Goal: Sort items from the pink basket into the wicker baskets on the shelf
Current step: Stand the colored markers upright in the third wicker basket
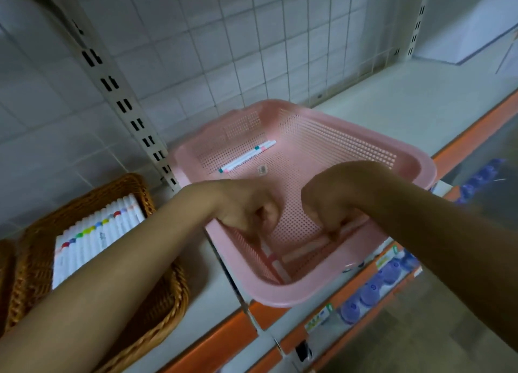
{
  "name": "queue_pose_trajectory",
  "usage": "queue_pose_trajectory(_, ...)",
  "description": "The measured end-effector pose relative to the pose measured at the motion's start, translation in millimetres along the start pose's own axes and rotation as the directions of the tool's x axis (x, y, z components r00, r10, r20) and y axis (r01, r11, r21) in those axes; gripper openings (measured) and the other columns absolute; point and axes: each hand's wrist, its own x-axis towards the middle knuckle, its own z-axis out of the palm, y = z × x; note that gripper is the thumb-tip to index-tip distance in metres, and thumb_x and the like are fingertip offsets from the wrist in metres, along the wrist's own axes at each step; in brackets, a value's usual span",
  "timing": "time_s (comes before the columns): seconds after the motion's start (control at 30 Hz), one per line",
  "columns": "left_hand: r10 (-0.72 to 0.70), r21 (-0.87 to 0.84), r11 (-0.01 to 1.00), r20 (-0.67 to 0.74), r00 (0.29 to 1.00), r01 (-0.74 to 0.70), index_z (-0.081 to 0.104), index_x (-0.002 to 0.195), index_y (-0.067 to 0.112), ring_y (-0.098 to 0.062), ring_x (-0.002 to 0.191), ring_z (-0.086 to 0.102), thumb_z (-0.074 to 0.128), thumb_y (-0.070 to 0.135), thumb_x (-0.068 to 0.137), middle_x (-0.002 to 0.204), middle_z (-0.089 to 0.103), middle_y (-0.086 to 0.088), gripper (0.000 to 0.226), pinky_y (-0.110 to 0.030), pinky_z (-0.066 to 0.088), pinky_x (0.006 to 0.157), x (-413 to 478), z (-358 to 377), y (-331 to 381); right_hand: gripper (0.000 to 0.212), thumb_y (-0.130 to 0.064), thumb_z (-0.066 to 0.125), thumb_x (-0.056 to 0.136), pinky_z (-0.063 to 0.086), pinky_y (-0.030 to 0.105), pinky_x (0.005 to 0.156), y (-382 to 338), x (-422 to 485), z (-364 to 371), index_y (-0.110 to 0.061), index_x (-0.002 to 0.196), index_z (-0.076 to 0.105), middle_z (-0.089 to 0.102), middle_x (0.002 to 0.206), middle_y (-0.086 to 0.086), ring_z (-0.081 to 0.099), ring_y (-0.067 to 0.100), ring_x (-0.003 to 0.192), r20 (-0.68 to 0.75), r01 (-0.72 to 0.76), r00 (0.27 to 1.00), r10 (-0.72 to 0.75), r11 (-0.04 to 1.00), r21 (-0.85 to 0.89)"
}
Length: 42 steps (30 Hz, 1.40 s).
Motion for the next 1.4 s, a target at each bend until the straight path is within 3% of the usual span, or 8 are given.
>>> queue_pose_trajectory(0.13,-0.003,0.039,0.999,-0.099,0.995,0.007,0.071,0.088,0.019,-0.009,0.075,0.060,0.076,0.022,0.075,0.084,0.069,0.006,0.014,-0.023,0.048,0.070,2.3,-2.6,-6.2,0.026,-0.014,0.056,0.087,0.048,0.027,0.082,8.0,3.1,1.7,-0.010,0.113,0.060,0.061,0.112,0.005,0.059,0.023,0.102,-0.203,-0.021,0.979,0.029,0.999,0.041)
queue_pose_trajectory(0.27,-0.089,0.204,0.969,-0.244,0.966,0.141,0.064,0.090,0.014,-0.011,0.073,0.049,0.070,0.028,0.083,0.080,0.059,0.006,0.016,-0.026,0.036,0.064,7.0,-5.4,-18.3,0.026,-0.013,0.050,0.092,0.040,0.027,0.074,8.3,1.9,3.3,-0.008,0.116,0.057,0.060,0.116,0.010,0.058,0.025,0.105,-0.263,-0.063,0.961,0.081,0.995,0.077)
queue_pose_trajectory(0.53,-0.316,0.190,0.860,-0.529,0.787,0.473,0.056,0.110,0.010,-0.029,0.092,0.057,0.059,0.030,0.090,0.104,0.060,-0.010,0.029,-0.036,0.047,0.076,29.9,-22.7,-38.0,0.031,-0.009,0.044,0.094,0.029,0.019,0.051,8.1,-3.1,2.1,-0.004,0.124,0.051,0.057,0.121,0.009,0.052,0.018,0.088,-0.264,-0.101,0.956,0.132,0.987,0.127)
queue_pose_trajectory(0.7,-0.465,0.179,0.768,-0.505,0.727,0.615,0.058,0.100,0.011,-0.021,0.069,0.049,0.048,0.027,0.097,0.081,0.049,-0.006,0.019,-0.029,0.038,0.059,38.7,-31.3,-46.9,0.019,-0.004,0.045,0.092,0.025,0.017,0.045,6.1,-9.9,-0.7,-0.002,0.110,0.053,0.060,0.097,0.005,0.037,0.008,0.056,-0.225,-0.102,0.965,0.131,0.986,0.135)
queue_pose_trajectory(0.87,-0.495,0.147,0.804,-0.371,0.786,0.576,0.059,0.108,0.004,-0.028,0.087,0.056,0.042,0.029,0.098,0.107,0.061,-0.019,0.032,-0.031,0.043,0.076,43.2,-27.4,-59.8,0.032,-0.005,0.045,0.093,0.026,0.019,0.048,5.8,-8.4,0.2,-0.002,0.125,0.049,0.059,0.104,0.008,0.037,0.010,0.060,-0.223,-0.093,0.965,0.135,0.978,0.189)
queue_pose_trajectory(1.03,-0.511,0.053,0.828,-0.337,0.791,0.558,0.051,0.119,0.002,-0.032,0.103,0.056,0.041,0.033,0.099,0.117,0.059,-0.018,0.038,-0.033,0.042,0.082,47.3,-22.5,-55.1,0.013,-0.004,0.047,0.091,0.026,0.019,0.045,7.3,-6.3,0.4,-0.006,0.079,0.044,0.044,0.069,0.000,0.038,0.007,0.055,-0.255,-0.107,0.954,0.156,0.975,0.195)
queue_pose_trajectory(1.23,-0.468,-0.043,0.882,-0.213,0.858,0.470,0.055,0.088,0.009,-0.020,0.066,0.049,0.040,0.032,0.100,0.079,0.056,-0.008,0.030,-0.029,0.035,0.060,37.2,-26.4,-29.1,0.035,0.001,0.055,0.085,0.027,0.020,0.045,7.8,-11.9,-2.9,-0.013,0.062,0.032,0.048,0.067,0.008,0.040,0.009,0.053,-0.348,-0.107,0.912,0.215,0.947,0.304)
queue_pose_trajectory(1.4,-0.491,-0.575,0.779,-0.308,0.815,0.252,0.057,0.086,0.008,-0.018,0.053,0.044,0.046,0.024,0.098,0.064,0.051,-0.007,0.023,-0.029,0.038,0.052,21.1,-31.9,-0.5,0.021,-0.009,0.054,0.091,0.037,0.018,0.046,15.2,-9.9,-11.6,-0.009,0.071,0.047,0.055,0.066,0.004,0.051,0.011,0.052,-0.480,-0.040,0.823,0.303,0.874,0.484)
